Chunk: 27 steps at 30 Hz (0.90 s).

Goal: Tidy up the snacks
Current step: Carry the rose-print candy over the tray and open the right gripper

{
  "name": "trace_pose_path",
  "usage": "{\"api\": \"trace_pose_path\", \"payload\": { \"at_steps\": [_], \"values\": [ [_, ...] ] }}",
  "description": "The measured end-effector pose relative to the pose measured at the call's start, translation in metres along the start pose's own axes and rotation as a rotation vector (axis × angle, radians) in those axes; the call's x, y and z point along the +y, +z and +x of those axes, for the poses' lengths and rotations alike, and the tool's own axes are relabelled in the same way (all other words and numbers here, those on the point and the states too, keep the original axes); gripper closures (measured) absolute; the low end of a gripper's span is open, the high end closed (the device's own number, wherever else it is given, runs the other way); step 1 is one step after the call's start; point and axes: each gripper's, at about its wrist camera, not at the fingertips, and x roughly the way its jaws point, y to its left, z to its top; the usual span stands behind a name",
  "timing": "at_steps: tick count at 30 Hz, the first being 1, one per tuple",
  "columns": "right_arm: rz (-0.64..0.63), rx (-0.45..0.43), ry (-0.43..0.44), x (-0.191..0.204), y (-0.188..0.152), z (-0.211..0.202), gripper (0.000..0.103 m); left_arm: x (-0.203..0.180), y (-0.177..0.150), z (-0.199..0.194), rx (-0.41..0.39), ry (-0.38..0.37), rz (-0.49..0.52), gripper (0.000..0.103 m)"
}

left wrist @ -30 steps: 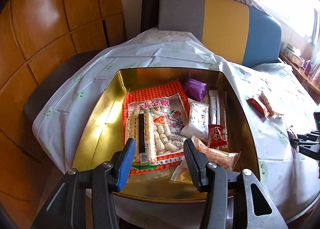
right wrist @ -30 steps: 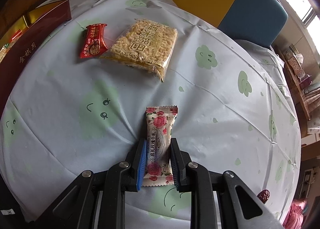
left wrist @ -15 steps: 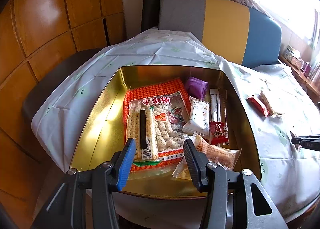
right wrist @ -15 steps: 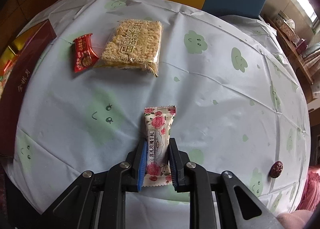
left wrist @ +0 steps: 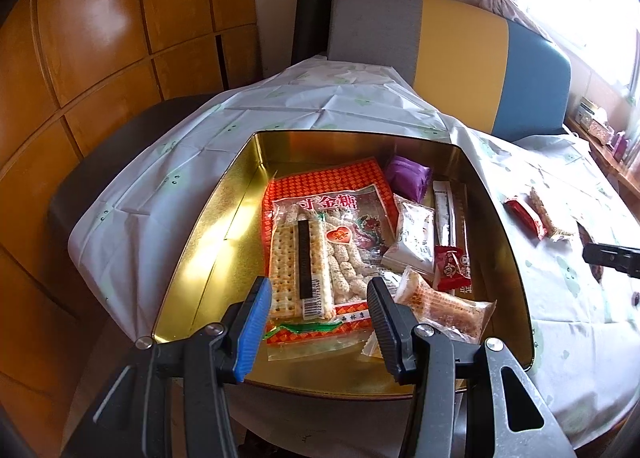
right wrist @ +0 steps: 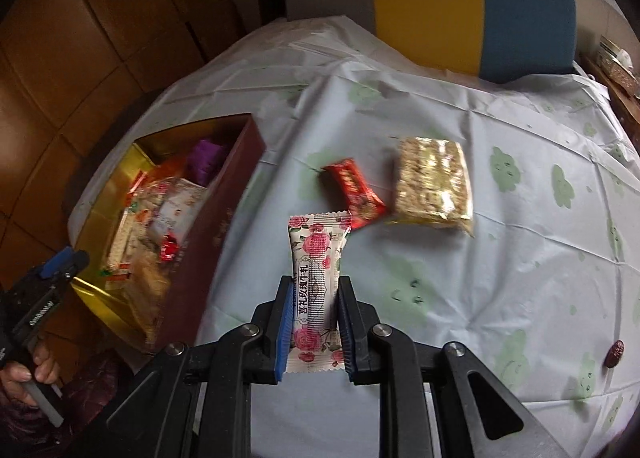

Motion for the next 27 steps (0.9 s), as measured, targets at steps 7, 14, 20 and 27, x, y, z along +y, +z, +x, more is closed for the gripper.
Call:
{"api": "trace_pose_path", "payload": {
  "at_steps": [7, 14, 20, 27],
  "values": [
    [-0.086, 0.018, 0.145, 0.071, 0.013, 0.017, 0.082, 0.008, -0.002, 0.002, 0.007, 0.004, -0.017, 0.053],
    [-0.117, 0.078, 0.241, 0.123, 0.022, 0.047, 0.082, 0.019, -0.002, 0.004, 0.003, 0.017, -0.048, 0.053],
    [-0.072, 0.126, 0.296, 0.146, 0.034, 0.075, 0.082, 0.03, -0.001, 0.009, 0.013, 0.021, -0.079, 0.053],
    [-0.003, 0.164, 0.347, 0.169, 0.049, 0.108, 0.07, 0.039, -0.001, 0.014, 0.023, 0.034, -0.109, 0.053]
  ]
}}
